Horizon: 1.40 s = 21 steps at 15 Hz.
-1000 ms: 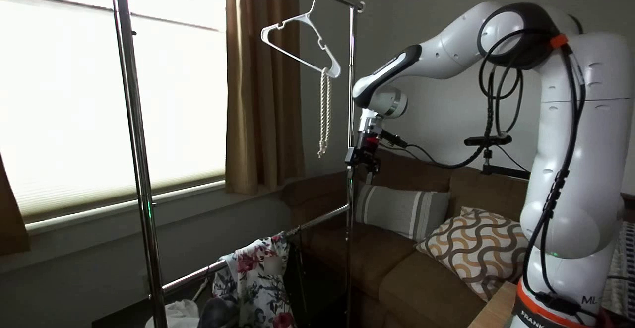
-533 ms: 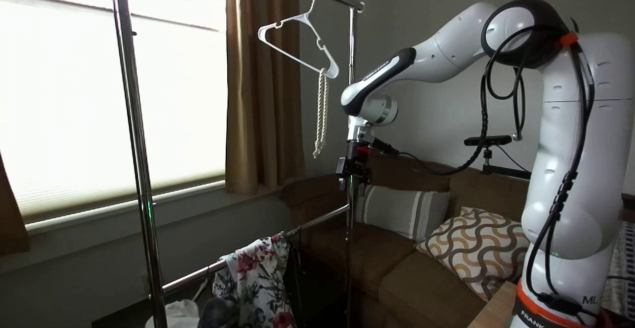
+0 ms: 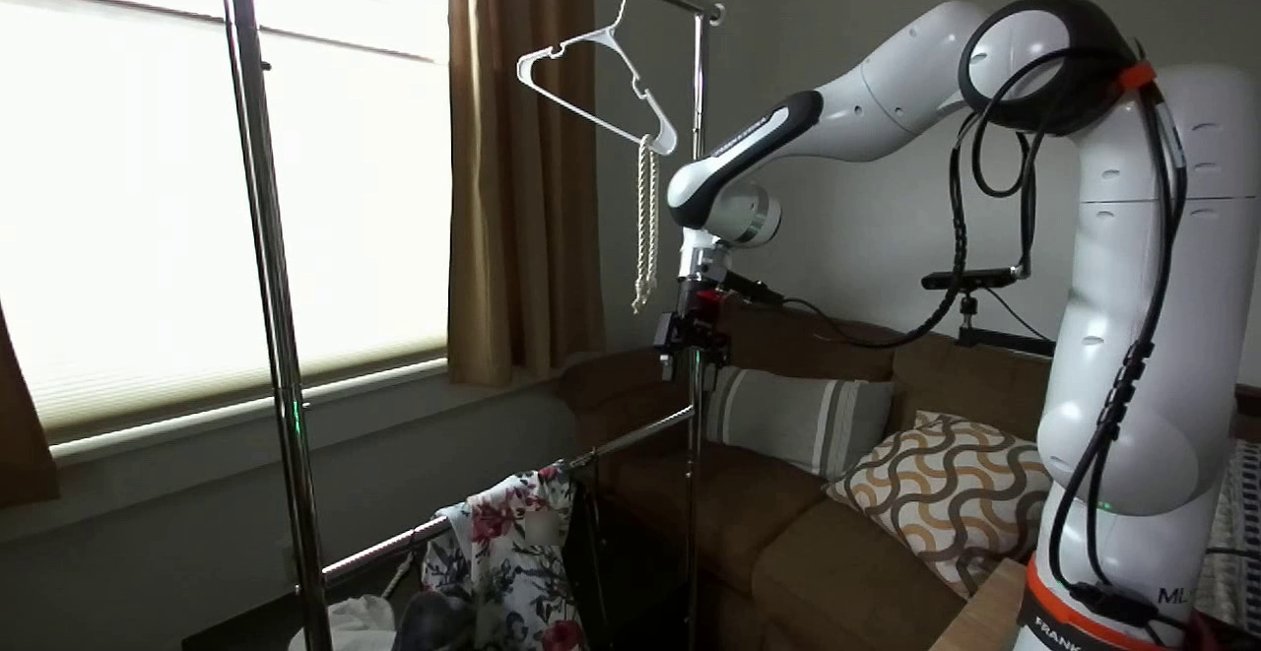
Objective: Pick up the black coat hanger and hang it on the top rail
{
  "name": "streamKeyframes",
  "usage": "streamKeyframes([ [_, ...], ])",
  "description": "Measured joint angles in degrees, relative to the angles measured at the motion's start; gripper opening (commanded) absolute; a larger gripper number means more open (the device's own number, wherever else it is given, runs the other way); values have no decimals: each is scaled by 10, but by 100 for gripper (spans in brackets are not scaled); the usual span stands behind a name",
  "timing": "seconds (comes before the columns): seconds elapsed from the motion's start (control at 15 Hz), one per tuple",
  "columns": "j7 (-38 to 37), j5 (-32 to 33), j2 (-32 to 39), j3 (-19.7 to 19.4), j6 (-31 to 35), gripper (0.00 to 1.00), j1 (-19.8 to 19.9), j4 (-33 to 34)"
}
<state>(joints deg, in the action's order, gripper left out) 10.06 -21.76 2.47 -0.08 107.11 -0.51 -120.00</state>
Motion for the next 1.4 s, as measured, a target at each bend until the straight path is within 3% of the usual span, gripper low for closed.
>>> streamKeyframes([
  [0.27,-149,11,1,49,0,100,-40,-12],
  [0.53,-238,9,15,105,38,100,-94,-25],
  [0.8,-229,-4,70,129,103,100,-120,-20],
  [1.07,-217,-7,94,128,112,100,-118,-11],
  [1.4,-348,136,98,127,147,100,-152,-7],
])
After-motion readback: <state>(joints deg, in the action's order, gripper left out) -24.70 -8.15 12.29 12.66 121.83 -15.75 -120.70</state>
